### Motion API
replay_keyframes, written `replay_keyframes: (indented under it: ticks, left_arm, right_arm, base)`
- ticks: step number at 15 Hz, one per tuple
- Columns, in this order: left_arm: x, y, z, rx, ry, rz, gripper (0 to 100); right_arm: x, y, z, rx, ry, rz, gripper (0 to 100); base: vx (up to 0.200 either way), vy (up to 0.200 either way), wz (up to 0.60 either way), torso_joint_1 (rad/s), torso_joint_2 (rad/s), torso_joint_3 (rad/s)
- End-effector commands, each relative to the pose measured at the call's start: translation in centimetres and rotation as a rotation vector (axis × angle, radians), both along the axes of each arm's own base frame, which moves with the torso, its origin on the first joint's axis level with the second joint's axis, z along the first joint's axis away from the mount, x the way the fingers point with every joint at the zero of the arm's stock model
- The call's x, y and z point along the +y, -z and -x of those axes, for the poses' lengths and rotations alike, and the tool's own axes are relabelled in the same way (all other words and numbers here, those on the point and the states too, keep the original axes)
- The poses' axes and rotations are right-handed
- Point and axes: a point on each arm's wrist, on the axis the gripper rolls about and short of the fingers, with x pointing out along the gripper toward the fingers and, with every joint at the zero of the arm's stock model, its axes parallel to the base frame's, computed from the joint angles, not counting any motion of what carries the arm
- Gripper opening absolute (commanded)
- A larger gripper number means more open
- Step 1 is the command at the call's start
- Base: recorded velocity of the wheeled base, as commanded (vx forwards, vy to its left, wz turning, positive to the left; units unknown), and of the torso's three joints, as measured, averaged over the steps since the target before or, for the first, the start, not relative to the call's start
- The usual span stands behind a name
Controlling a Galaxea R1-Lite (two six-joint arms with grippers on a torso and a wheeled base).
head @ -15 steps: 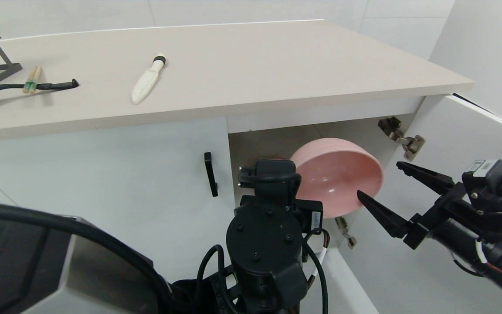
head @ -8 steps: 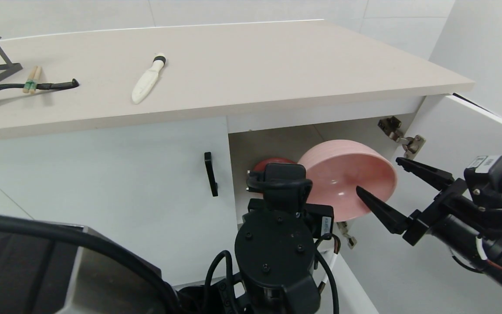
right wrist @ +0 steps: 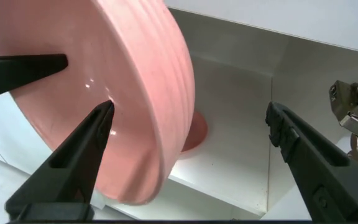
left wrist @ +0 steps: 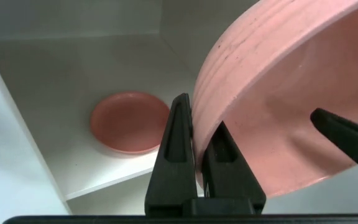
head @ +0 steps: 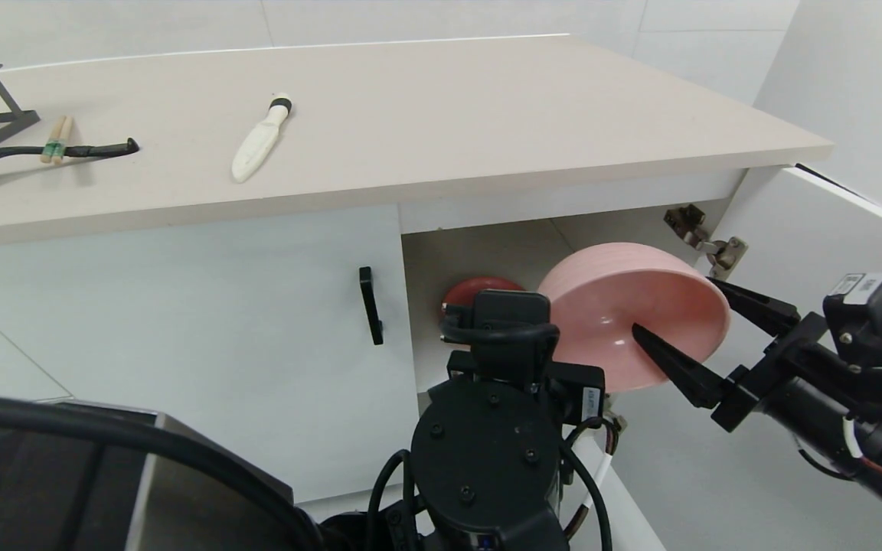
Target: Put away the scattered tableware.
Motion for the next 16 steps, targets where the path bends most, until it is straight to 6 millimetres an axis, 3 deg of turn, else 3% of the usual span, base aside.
replay_keyframes:
  ticks: [1, 7, 8, 16]
  left_arm:
    - [-0.1, 0.3, 0.0, 0.001, 0.002, -0.002, 0]
    - [-0.2, 0.4, 0.3, -0.012, 0.026, 0.021, 0]
    - [-0.2, 0.5, 0.6, -0.014, 0.046, 0.019, 100]
    - [1.4, 1.4, 2.6, -0.091, 0.245, -0.030, 100]
  right_arm:
    - [0.5, 0.1, 0.5, 0.002, -0.033, 0.002, 0]
    - [1.0, -0.5, 1.2, -0.023, -0.075, -0.011, 0]
    - [1.0, -0.5, 1.2, -0.023, -0.075, -0.011, 0]
    - [1.0, -0.3, 1.1, -0.013, -0.069, -0.005, 0]
  base:
    - [0.000, 0.000, 0.00, 0.000, 0.00, 0.000]
    - [0.000, 0.000, 0.00, 0.000, 0.00, 0.000]
    - [0.000, 0.000, 0.00, 0.000, 0.00, 0.000]
    - [0.000, 0.000, 0.00, 0.000, 0.00, 0.000]
